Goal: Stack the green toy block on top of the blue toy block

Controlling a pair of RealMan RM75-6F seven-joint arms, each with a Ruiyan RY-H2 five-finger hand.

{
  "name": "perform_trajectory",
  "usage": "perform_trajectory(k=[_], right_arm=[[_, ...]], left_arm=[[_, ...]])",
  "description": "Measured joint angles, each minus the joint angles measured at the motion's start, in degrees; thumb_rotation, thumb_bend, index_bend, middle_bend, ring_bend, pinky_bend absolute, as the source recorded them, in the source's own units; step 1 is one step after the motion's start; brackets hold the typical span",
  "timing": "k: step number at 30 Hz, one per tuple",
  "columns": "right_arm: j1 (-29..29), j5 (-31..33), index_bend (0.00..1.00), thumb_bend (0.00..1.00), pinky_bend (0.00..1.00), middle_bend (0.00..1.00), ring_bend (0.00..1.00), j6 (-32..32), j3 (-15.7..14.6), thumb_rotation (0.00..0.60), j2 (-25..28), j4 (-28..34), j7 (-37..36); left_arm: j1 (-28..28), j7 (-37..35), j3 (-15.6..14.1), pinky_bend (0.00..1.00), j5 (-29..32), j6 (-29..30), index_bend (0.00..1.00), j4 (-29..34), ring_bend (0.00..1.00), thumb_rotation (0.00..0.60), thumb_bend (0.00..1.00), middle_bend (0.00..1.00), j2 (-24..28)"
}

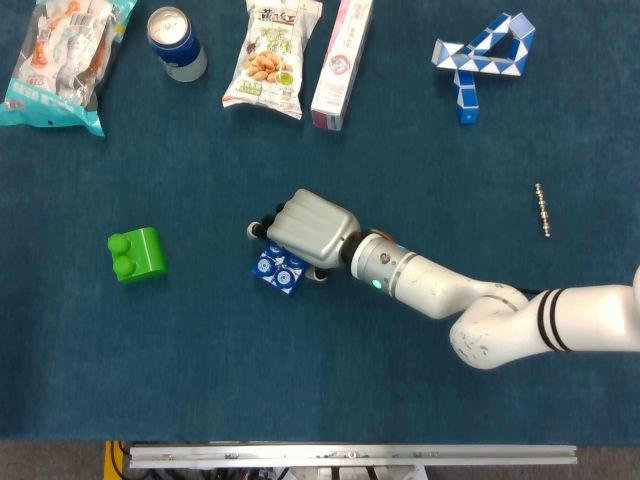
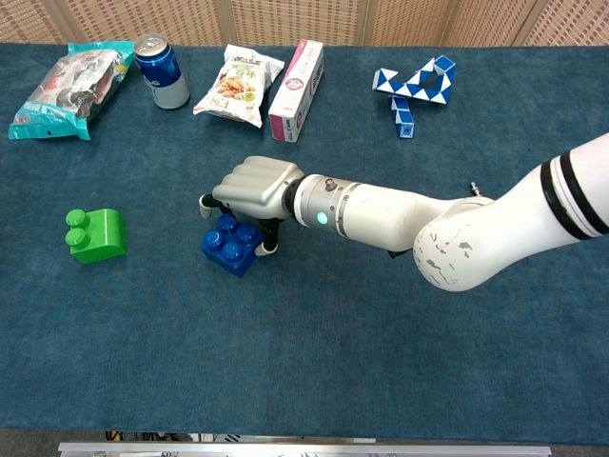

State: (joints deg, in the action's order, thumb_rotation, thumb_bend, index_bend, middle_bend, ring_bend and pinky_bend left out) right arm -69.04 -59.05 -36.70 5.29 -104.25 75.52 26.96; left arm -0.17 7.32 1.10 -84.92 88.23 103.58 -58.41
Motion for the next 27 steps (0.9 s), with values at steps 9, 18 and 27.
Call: perform_trajectory(k=[9,18,27], right_arm=[[-0.49,-1.20,0.33,0.15,0.52,0.42,0.36,0.63,-0.19,0.600,-0.22,-0.23,0.55],[-0.19,-1.49,0.48,0.21,0.52,0.47,0.36,-0.14,-0.17,0.600,-0.62,-1.25,1.24],[0.18,-0.18,0.50,0.21,0.52,0.49,0.36,-0.89,0.98,0.600,-0.32,-2.14,1.40]], left_arm=[[0.13,-0.48,0.07,0.24,-0.05,0.24,0.32,-0.24,0.31,0.600,0.22,0.34,0.04],[0.09,-0.74,0.14,0.24,-0.29,0.32,0.32,-0.37,0.31,0.600,0.22,0.34,0.04],[0.06,-0.61,0.11,0.24,-0.44,0.29,0.31,-0.30,0.31,0.600,0.22,0.34,0.02]])
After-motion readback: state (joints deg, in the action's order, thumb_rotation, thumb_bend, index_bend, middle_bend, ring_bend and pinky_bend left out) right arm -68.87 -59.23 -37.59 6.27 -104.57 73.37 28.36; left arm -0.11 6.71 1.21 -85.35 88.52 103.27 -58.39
